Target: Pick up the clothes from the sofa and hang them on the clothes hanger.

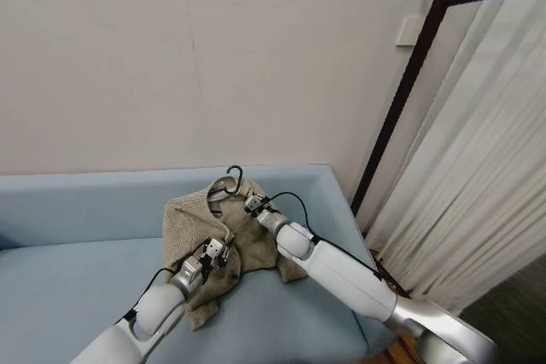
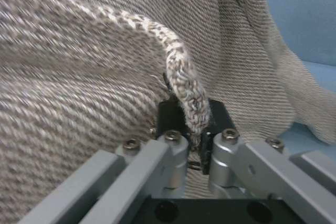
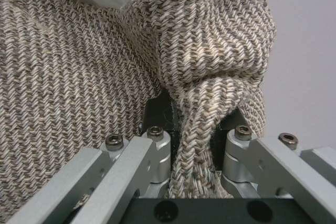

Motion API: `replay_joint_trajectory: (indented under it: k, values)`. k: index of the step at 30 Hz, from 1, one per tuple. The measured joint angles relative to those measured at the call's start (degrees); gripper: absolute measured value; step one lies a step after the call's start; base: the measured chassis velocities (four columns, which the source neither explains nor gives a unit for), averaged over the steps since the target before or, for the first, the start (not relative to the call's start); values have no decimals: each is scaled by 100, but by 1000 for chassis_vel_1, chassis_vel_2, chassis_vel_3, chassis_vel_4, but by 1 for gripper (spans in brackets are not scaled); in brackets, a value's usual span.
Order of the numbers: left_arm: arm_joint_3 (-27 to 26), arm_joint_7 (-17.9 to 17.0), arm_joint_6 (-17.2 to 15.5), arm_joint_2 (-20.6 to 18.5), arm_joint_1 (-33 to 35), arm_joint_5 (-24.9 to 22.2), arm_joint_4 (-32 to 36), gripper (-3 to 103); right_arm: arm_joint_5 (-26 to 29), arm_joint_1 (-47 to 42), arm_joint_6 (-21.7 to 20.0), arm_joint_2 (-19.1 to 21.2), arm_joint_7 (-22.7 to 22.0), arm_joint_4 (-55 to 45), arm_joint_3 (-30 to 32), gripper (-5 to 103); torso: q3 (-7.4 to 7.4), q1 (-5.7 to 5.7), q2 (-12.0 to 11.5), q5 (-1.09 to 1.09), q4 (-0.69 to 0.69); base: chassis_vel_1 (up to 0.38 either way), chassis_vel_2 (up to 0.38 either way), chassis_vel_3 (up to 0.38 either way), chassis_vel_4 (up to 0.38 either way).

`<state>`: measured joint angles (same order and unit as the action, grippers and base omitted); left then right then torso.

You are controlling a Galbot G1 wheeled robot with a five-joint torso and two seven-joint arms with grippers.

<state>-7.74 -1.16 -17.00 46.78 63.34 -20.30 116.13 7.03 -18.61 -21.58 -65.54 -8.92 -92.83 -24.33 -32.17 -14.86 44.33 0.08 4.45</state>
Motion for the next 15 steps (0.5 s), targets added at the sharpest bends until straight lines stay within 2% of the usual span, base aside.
replay_joint_trajectory:
  k: [3,4,6,7,9,10,12,14,15]
  values:
    - [19,-1,68,-38,-53,-14,-14,16,175,5,-49,-4,-95,-73,100,11,0,0,0,1,2,0,0,0,0]
    - [19,-1,68,-38,-53,-14,-14,16,175,5,-49,-4,-95,-73,100,11,0,0,0,1,2,0,0,0,0]
    - [60,-5,114,-94,-73,-82,3,28,340,-6,-76,19,-189,-182,209,11,0,0,0,0,2,0,0,0,0]
    - [65,-11,118,-117,-70,-99,23,28,396,-13,-86,35,-215,-218,243,11,0,0,0,1,2,0,0,0,0]
    - [57,-45,122,-166,-23,-119,76,39,455,-36,-94,59,-266,-282,336,11,0,0,0,0,2,0,0,0,0]
    - [57,-45,122,-166,-23,-119,76,39,455,-36,-94,59,-266,-282,336,11,0,0,0,0,2,0,0,0,0]
    - [-73,-98,124,-224,117,-153,147,49,474,-54,-94,73,-296,-327,463,11,0,0,0,0,2,0,0,0,0]
    - [-213,-122,138,-270,242,-175,192,49,476,-57,-79,83,-308,-343,526,11,0,0,0,0,2,0,0,0,0]
    - [-341,-134,162,-307,342,-184,224,55,473,-57,-57,91,-311,-349,573,11,0,-1,0,0,2,0,0,0,0]
